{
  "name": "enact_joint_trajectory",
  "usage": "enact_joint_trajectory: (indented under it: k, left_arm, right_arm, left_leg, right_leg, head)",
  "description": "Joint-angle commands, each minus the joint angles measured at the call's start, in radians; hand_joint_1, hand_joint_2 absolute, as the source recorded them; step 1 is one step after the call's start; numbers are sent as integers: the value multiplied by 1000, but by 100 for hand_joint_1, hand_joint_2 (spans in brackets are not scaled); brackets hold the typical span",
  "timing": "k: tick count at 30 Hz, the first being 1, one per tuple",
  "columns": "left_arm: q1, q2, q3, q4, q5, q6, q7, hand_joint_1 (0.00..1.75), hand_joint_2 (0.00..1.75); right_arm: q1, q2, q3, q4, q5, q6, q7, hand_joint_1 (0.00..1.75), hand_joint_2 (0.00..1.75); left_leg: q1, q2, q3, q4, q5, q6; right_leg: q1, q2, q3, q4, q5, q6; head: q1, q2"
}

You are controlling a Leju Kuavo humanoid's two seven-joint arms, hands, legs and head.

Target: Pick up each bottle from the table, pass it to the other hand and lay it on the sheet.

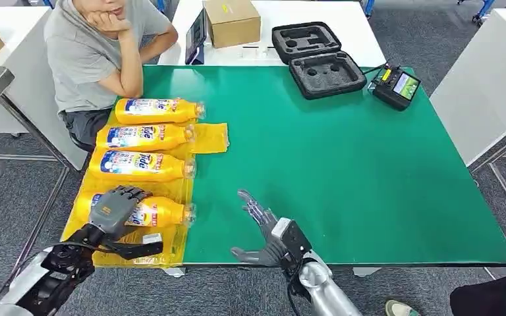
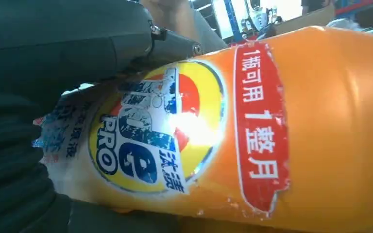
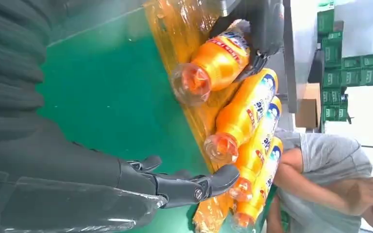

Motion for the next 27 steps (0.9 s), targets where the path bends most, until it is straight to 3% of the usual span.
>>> enact_joint_trajectory:
  k: [1,14,16,17,18,19,27]
  left_arm:
    - [-26,-87,-69,117,2,-13,2,175,175]
    - [-54,-100,-76,150,10,-28,-8,175,175]
    - [-62,-103,-76,156,12,-31,-8,154,175]
    - [-72,-100,-74,161,15,-35,-7,105,175]
    - [-82,-99,-74,172,21,-42,-7,9,175]
    - [-82,-99,-74,172,21,-42,-7,0,175]
    - [-105,-114,-65,214,38,-30,27,0,175]
  right_arm:
    - [-59,9,11,108,-7,1,2,0,175]
    - [-57,7,16,103,-16,-3,2,0,175]
    - [-56,10,16,103,-18,-2,2,0,175]
    - [-57,14,17,107,-17,-2,2,0,175]
    - [-60,15,18,111,-16,-4,2,0,175]
    - [-60,15,18,111,-16,-4,2,0,175]
    - [-63,2,15,116,-30,-3,2,0,175]
  left_leg:
    - [0,-1,5,-1,-1,-1]
    - [0,-1,6,-1,-1,-1]
    - [0,-2,6,-1,1,-1]
    - [0,-2,6,-1,0,-1]
    - [0,-2,6,-1,0,-1]
    - [0,-3,5,-1,1,-1]
    - [0,-4,8,-2,1,-2]
  right_leg:
    - [0,1,5,-1,-1,-1]
    - [0,0,7,-1,-1,-1]
    - [0,-1,6,-1,-1,-1]
    - [0,-1,7,-1,-1,-1]
    - [0,-1,7,-1,-1,-1]
    - [0,-1,6,-1,-1,-1]
    - [0,-1,9,-2,-1,-1]
  head:
    - [0,0]
    - [0,0]
    - [0,0]
    - [0,0]
    - [0,0]
    - [0,0]
    - [0,0]
